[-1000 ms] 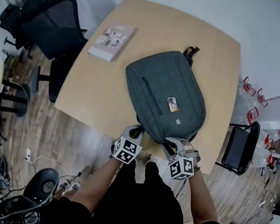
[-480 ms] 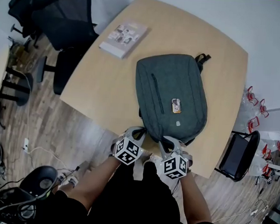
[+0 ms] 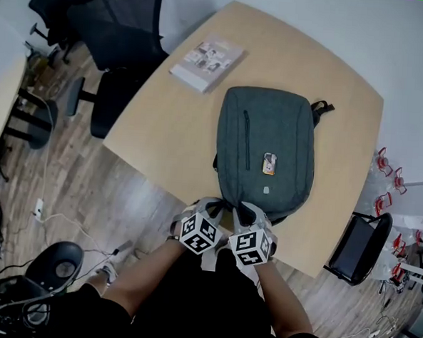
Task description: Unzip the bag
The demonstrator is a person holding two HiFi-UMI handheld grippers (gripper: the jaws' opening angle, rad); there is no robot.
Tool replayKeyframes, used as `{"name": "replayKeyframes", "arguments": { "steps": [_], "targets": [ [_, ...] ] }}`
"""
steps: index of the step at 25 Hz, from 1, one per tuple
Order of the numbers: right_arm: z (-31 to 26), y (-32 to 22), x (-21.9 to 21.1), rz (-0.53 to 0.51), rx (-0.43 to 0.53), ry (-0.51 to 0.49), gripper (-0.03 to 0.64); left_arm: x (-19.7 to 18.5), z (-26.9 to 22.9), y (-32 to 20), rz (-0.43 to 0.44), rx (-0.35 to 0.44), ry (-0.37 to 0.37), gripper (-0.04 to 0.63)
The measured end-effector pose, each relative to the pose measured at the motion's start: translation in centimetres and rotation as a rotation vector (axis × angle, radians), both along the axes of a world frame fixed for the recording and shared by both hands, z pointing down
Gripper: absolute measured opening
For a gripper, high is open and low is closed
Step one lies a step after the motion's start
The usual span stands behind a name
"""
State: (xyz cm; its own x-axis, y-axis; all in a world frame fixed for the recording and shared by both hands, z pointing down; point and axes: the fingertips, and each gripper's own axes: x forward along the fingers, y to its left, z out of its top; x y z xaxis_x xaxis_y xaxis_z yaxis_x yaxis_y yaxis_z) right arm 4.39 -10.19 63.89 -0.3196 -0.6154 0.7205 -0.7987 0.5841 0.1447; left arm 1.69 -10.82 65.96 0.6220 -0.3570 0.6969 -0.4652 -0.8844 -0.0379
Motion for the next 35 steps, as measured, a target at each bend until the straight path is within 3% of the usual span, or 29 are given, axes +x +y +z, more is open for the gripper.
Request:
{"name": "replayKeyframes", "arguments": {
  "steps": [4, 8, 12, 15, 17, 19, 24, 30, 35],
  "targets": [
    [-0.1, 0.0, -1.0, -0.047, 0.011, -0.025, 0.075, -0.9, 0.2, -0.6, -0.014, -0.013, 0.019, 0.026],
    [-1.6, 1.4, -1.5, -0.217, 0.041, -0.075, 0.125, -1.2, 0.1, -0.9, -0.003, -0.018, 0.029, 0.026],
    [-1.9, 3.1, 0.9, -0.391, 0.064, 0.042, 0.197, -1.4, 0.1, -1.1, 0.015, -0.015, 0.030, 0.028],
    [-0.7, 3.3, 3.8, -0.460, 0.036, 0.166, 0.212, -1.9, 0.2, -1.7, 0.016, -0.010, 0.020, 0.026],
    [0.1, 3.3, 5.2, -0.494, 0.012, 0.214, 0.210, -2.4, 0.2, -2.0, 0.006, -0.008, 0.010, 0.026],
    [0.6, 3.4, 5.3, -0.527, -0.003, 0.230, 0.142, -2.9, 0.1, -2.2, -0.010, -0.009, -0.001, 0.026],
    [1.2, 2.8, 4.1, -0.491, 0.026, 0.239, 0.075, -3.6, -0.1, -2.3, -0.070, -0.008, -0.025, 0.026],
    [1.0, 1.9, 2.8, -0.370, 0.040, 0.162, 0.064, -3.2, -0.1, -0.5, -0.048, -0.008, -0.072, 0.026],
    [0.8, 1.2, 1.5, -0.301, 0.035, 0.120, 0.064, -1.6, -0.5, 2.0, -0.059, -0.038, -0.053, 0.026]
  ]
}}
